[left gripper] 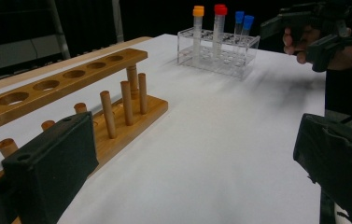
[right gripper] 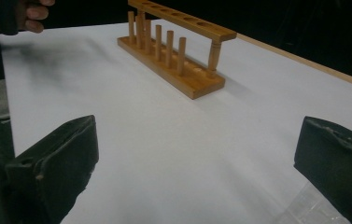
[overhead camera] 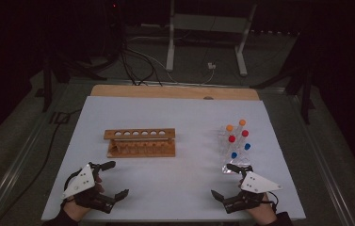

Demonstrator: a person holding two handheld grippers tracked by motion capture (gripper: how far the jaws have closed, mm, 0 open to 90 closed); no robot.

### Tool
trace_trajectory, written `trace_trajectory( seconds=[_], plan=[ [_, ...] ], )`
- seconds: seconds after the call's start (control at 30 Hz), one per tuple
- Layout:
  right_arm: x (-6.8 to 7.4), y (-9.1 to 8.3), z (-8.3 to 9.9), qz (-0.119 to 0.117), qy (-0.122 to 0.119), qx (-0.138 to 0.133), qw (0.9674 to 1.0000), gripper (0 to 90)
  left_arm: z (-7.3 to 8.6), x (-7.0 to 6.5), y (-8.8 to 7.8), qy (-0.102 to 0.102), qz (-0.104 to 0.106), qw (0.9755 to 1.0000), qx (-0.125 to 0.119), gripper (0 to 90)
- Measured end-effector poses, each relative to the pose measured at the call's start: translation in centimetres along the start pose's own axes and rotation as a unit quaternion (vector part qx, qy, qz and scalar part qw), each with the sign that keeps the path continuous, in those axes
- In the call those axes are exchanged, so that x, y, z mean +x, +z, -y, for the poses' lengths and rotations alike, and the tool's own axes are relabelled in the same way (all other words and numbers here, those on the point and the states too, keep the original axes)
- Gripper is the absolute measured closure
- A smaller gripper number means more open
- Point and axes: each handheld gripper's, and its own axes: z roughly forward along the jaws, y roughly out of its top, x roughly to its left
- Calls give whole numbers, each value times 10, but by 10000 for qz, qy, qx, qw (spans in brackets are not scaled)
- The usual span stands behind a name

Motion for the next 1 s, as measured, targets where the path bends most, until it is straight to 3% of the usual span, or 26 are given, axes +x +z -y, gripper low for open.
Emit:
trace_trajectory(
  seconds=[0.43,0.63,1.0],
  plan=[
    [-2,-3,0,-66,52,-30,10000,0,0,-3,4,9,77,9999,151,4],
    [-3,-3,1,174,-74,-33,9998,0,1,-3,4,11,126,9997,192,4],
    [0,2,-1,81,-59,313,9995,0,2,-1,0,-13,159,9998,100,4]
  ],
)
